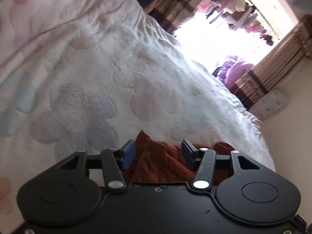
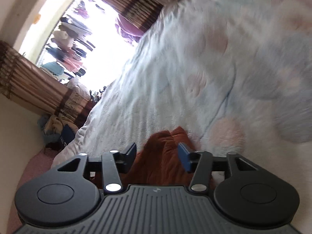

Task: Fold large clothes

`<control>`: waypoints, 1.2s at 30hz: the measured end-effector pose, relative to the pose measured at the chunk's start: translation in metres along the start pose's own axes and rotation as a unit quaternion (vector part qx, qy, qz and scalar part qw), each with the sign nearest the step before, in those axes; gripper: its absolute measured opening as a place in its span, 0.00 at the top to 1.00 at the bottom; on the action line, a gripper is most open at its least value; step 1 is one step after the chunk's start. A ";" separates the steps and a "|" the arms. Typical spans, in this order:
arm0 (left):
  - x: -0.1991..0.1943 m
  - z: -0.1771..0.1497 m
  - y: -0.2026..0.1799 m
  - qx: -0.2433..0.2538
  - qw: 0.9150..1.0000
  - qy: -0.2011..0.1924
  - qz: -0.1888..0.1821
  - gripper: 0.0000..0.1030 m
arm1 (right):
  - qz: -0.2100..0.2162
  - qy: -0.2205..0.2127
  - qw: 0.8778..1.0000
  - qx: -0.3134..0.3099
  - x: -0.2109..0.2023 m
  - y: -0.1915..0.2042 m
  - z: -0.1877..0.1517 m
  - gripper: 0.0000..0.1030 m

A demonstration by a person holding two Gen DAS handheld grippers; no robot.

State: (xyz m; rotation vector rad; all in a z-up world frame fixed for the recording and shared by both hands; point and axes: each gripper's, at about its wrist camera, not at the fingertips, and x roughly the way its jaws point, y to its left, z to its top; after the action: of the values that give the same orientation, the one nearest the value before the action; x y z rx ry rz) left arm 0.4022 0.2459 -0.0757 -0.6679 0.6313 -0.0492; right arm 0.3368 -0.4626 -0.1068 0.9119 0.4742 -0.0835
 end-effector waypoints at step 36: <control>0.018 -0.127 0.057 -0.215 0.975 0.051 -0.026 0.38 | 0.056 0.047 0.981 0.180 0.037 -0.081 -0.081 0.34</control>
State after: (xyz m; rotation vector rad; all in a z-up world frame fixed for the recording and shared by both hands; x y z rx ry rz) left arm 0.3367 0.2156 -0.1962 -1.1064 0.7312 0.0067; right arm 0.3193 -0.4448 -0.2253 1.3006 0.5037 -0.0241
